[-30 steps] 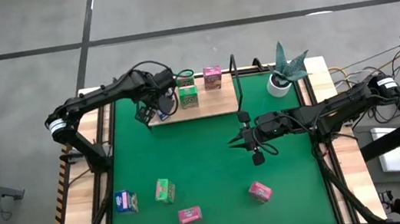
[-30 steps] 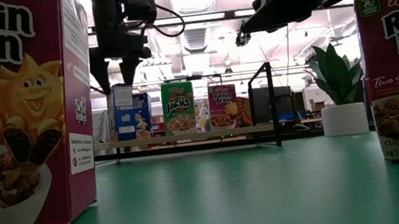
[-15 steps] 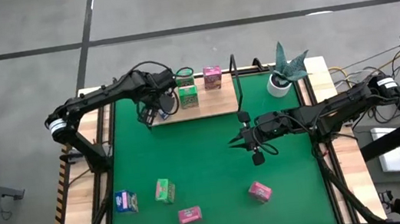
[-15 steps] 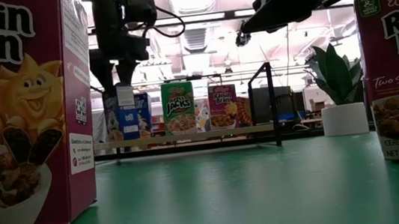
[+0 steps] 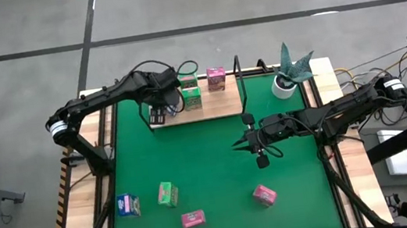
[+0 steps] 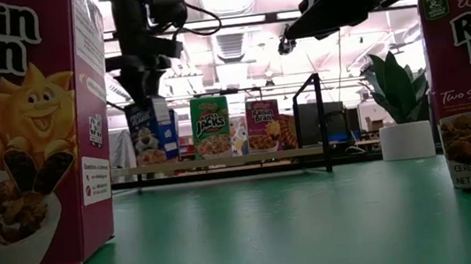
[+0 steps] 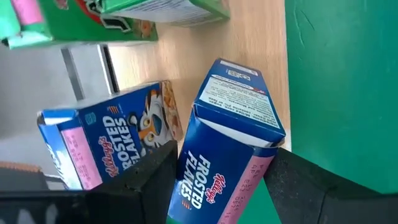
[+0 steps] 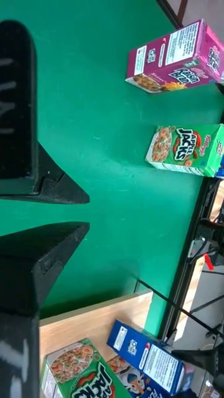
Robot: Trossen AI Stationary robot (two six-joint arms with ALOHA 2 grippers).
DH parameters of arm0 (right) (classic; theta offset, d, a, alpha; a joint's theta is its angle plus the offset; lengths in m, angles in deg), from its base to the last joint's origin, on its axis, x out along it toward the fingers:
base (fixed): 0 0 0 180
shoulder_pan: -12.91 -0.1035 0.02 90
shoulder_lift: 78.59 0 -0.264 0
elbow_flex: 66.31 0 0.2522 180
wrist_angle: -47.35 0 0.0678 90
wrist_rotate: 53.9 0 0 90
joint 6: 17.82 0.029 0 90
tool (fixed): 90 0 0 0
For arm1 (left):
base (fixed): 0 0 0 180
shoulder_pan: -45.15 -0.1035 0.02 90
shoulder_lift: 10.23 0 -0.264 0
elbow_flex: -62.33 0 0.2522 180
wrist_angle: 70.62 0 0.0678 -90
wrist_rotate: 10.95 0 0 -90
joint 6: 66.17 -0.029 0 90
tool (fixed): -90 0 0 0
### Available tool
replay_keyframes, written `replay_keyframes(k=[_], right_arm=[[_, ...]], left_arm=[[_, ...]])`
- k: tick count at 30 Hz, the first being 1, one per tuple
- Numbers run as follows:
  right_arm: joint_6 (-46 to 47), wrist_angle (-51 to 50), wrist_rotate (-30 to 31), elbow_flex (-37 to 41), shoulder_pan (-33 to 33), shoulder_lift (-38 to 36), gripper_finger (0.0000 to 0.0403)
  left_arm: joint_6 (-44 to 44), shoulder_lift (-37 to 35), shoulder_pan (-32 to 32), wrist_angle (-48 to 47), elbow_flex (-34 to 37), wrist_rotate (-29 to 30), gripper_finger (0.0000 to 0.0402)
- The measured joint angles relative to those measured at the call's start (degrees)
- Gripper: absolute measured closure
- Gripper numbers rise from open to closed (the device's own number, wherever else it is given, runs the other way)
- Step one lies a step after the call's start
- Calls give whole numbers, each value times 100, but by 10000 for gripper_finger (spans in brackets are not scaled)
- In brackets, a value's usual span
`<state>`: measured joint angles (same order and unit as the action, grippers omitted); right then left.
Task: Stack cereal on shelf
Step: Put the right blue cereal box aligned with the other blue cereal box on the shelf
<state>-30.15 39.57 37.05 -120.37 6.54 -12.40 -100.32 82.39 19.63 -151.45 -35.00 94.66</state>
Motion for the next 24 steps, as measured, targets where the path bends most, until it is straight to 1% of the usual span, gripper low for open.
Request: replay_keyframes(k=[4,12,18,24], right_arm=[[39,-2,2,0,2,0,355],[50,0,7,0,2,0,355],[48,0,7,0,2,0,355],[46,0,9,0,2,0,355]], left_arm=[[546,0,-50,2,-2,0,194],[1142,0,-187,57,-2,-11,194],[1264,0,-301,68,-2,-36,194],[1226,0,-310,128,-2,-353,193]])
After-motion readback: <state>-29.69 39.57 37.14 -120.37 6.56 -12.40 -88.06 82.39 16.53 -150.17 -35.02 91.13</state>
